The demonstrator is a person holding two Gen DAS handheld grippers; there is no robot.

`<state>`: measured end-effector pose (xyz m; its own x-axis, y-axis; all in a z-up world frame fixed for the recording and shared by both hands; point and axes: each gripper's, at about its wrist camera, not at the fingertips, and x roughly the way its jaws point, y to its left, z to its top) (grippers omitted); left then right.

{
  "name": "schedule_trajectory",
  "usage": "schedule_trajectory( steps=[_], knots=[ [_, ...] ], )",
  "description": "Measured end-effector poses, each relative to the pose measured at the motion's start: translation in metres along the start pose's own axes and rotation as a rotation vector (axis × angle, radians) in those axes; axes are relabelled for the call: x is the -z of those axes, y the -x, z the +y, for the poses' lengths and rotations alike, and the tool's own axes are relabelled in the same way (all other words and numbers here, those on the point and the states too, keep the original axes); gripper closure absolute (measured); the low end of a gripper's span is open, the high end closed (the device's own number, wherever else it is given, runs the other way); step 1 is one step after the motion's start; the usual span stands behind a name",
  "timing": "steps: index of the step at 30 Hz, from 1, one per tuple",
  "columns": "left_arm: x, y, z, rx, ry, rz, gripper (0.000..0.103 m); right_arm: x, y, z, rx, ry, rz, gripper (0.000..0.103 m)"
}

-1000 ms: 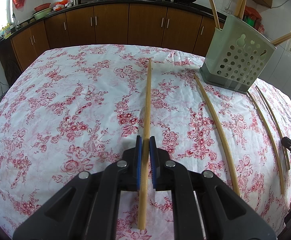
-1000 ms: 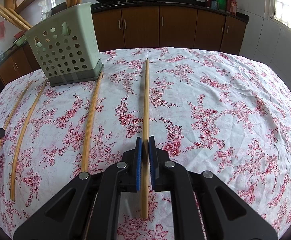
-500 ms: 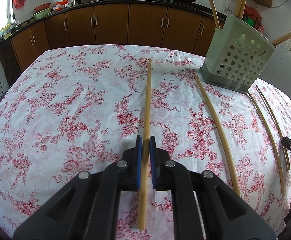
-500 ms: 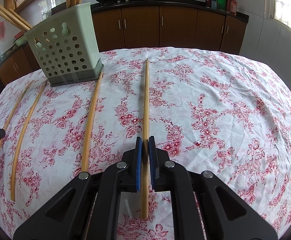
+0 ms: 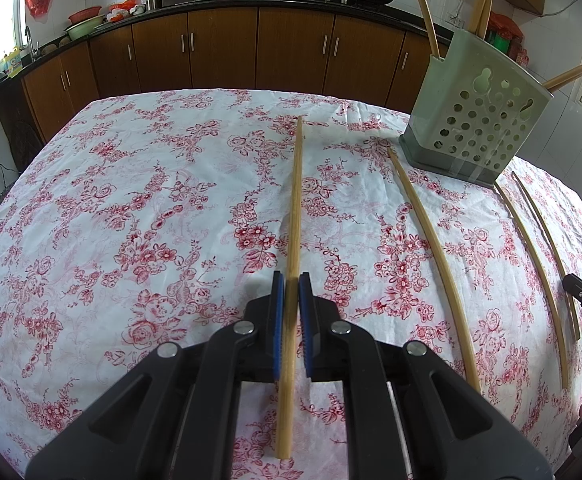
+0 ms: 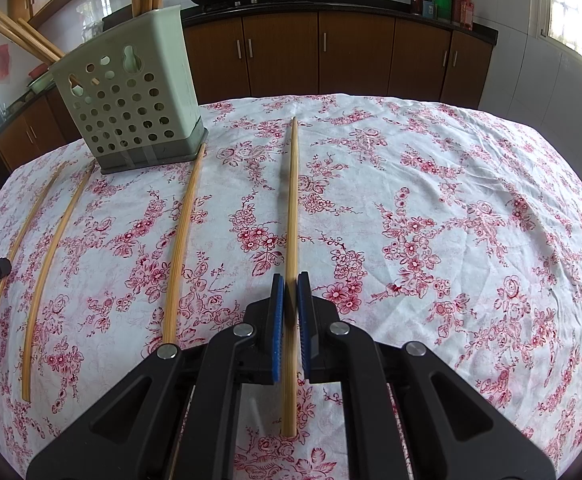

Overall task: Organize utensils
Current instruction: 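Hold the grasped chopsticks against the tablecloth with both tools, then lift the chopsticks upright with both tools and carry them over the green holder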

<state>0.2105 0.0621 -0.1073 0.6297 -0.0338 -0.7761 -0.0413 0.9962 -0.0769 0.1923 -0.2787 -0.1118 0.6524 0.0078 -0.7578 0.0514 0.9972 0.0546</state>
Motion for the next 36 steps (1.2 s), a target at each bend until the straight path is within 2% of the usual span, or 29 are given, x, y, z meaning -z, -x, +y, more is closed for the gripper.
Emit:
schedule_trajectory(
  steps=[5,10,17,19,23,29,36],
  knots=[
    [0.001,0.0,-0.001,0.002,0.0,-0.001,0.093,0.0,0.0,0.0,0.0,0.0,0.0,0.095],
    [0.014,0.011,-0.007,-0.015,-0.065,0.005,0.093,0.006,0.005,0.001,-0.003,0.008,0.0,0.095],
    [0.02,0.016,-0.006,-0.019,-0.085,0.007,0.094,0.01,0.008,-0.002,-0.015,-0.003,-0.001,0.096],
    [0.018,0.021,-0.007,-0.016,-0.1,0.002,0.095,0.009,0.018,-0.004,-0.019,-0.001,-0.024,0.096],
    [0.003,0.054,-0.008,0.011,-0.113,-0.105,0.095,-0.002,0.048,-0.006,-0.019,0.001,-0.126,0.096],
    [-0.033,0.106,-0.005,0.066,-0.065,-0.258,0.095,-0.029,0.097,-0.009,-0.036,-0.012,-0.285,0.096],
    [-0.069,0.136,-0.003,0.094,-0.029,-0.345,0.095,-0.051,0.129,-0.006,-0.06,-0.013,-0.389,0.096]
  ],
)
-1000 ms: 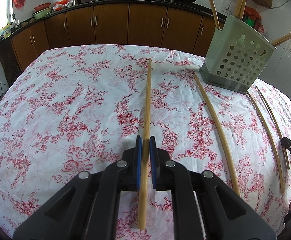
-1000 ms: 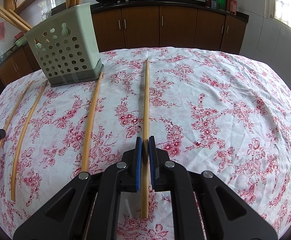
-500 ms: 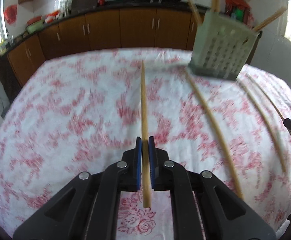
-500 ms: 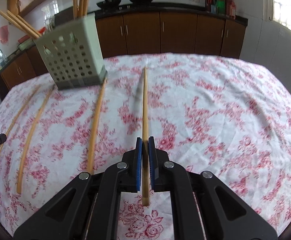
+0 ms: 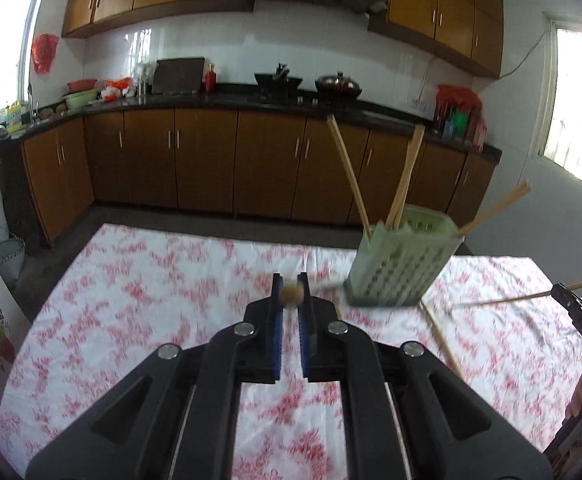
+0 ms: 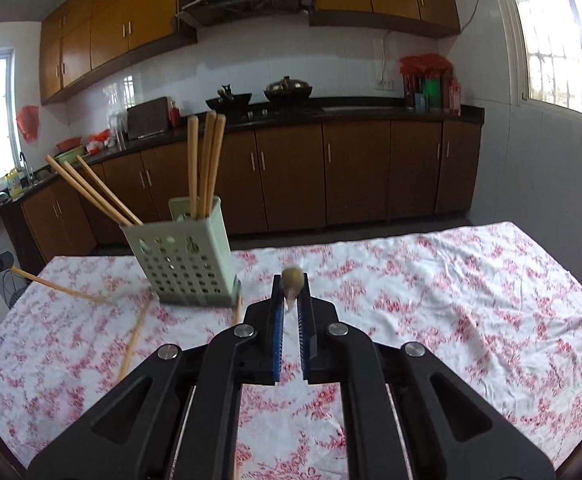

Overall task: Organize utensils
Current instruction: 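Lift the chopsticks upright with both tools and carry them over the green holder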

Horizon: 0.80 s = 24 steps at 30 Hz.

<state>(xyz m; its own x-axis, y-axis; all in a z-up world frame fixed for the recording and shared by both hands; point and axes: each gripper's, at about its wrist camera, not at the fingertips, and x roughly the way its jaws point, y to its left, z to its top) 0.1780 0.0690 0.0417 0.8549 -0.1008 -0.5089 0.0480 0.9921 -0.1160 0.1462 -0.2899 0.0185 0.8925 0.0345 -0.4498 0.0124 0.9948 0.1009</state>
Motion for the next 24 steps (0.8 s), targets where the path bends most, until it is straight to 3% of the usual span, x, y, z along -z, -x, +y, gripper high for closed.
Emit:
schedule_trajectory(
  steps=[5,10,16,19,24],
  knots=[
    [-0.024,0.013,-0.011,0.042,-0.024,-0.044,0.095,-0.022,0.006,0.007,-0.035,0.007,-0.048,0.096],
    [-0.048,0.027,-0.034,0.085,-0.055,-0.107,0.095,-0.057,0.021,0.024,-0.128,-0.004,-0.14,0.096],
    [-0.09,0.042,-0.065,0.138,-0.057,-0.238,0.095,-0.097,0.035,0.048,-0.208,-0.011,-0.283,0.096],
    [-0.118,0.045,-0.085,0.152,-0.041,-0.329,0.095,-0.116,0.033,0.058,-0.208,-0.025,-0.369,0.096],
    [-0.142,0.029,-0.105,0.161,-0.012,-0.409,0.095,-0.129,0.009,0.064,-0.183,-0.051,-0.462,0.096]
  ],
)
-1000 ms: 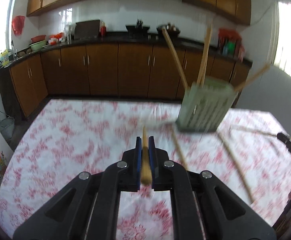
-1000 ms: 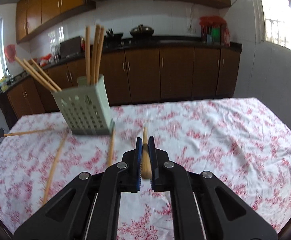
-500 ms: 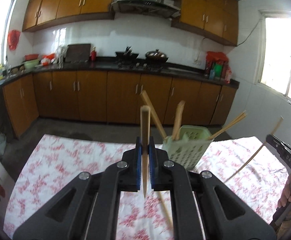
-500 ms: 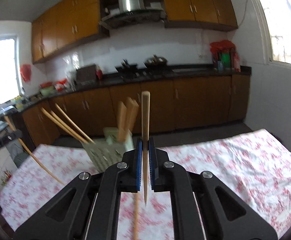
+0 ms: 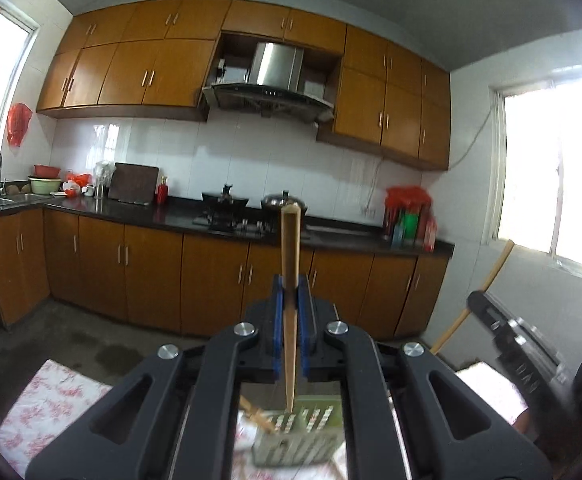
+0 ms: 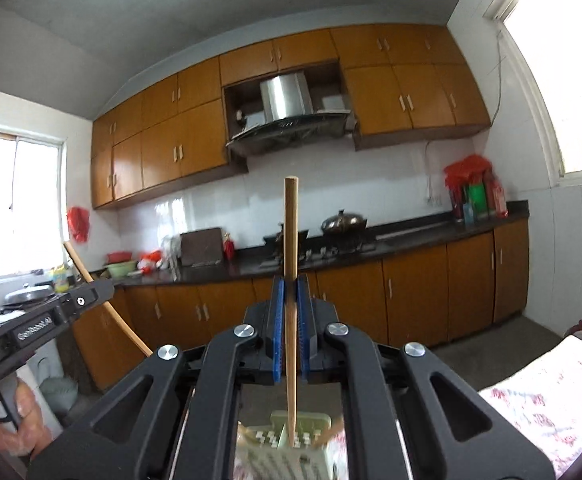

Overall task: Organize utensils
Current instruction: 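Lift the chopsticks upright with both tools and carry them over the green holder, then open both tools to drop the chopsticks into the green holder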

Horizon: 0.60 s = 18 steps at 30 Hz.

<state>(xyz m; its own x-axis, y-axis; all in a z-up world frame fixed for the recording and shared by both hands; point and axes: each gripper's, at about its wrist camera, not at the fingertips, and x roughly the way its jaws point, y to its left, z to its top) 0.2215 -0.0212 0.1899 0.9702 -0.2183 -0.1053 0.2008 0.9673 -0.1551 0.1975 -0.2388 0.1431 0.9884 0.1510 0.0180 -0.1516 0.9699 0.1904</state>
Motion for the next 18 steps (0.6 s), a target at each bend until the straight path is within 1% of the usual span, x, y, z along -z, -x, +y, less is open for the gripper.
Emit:
schedule_trajectory(
  steps=[3,5,7,8,11,12,14,15,18],
  knots=[
    [0.009,-0.02,-0.005,-0.017,0.001,-0.021,0.095,0.013,-0.015,-0.003,0.018,-0.007,0.006,0.096],
    [0.021,-0.033,-0.005,-0.024,-0.002,-0.014,0.095,0.027,-0.026,-0.007,0.026,-0.017,0.035,0.096],
    [0.035,-0.045,-0.003,-0.024,0.002,0.011,0.095,0.041,-0.034,-0.01,0.029,-0.02,0.077,0.096],
    [0.045,-0.053,0.0,-0.023,0.009,0.036,0.095,0.047,-0.036,-0.012,0.028,-0.02,0.1,0.096],
    [0.063,-0.066,0.007,-0.012,0.041,0.103,0.095,0.055,-0.033,-0.015,0.023,-0.022,0.131,0.094],
    [0.067,-0.065,0.011,-0.012,0.05,0.111,0.095,0.055,-0.031,-0.015,0.019,-0.022,0.138,0.092],
    [0.071,-0.062,0.015,-0.017,0.058,0.114,0.093,0.052,-0.027,-0.015,0.021,-0.017,0.145,0.075],
    [0.071,-0.059,0.016,-0.016,0.057,0.112,0.091,0.051,-0.023,-0.014,0.022,-0.016,0.143,0.073],
    [0.07,-0.047,0.019,-0.017,0.049,0.098,0.084,0.042,-0.01,-0.016,0.022,-0.018,0.137,0.072]
  ],
)
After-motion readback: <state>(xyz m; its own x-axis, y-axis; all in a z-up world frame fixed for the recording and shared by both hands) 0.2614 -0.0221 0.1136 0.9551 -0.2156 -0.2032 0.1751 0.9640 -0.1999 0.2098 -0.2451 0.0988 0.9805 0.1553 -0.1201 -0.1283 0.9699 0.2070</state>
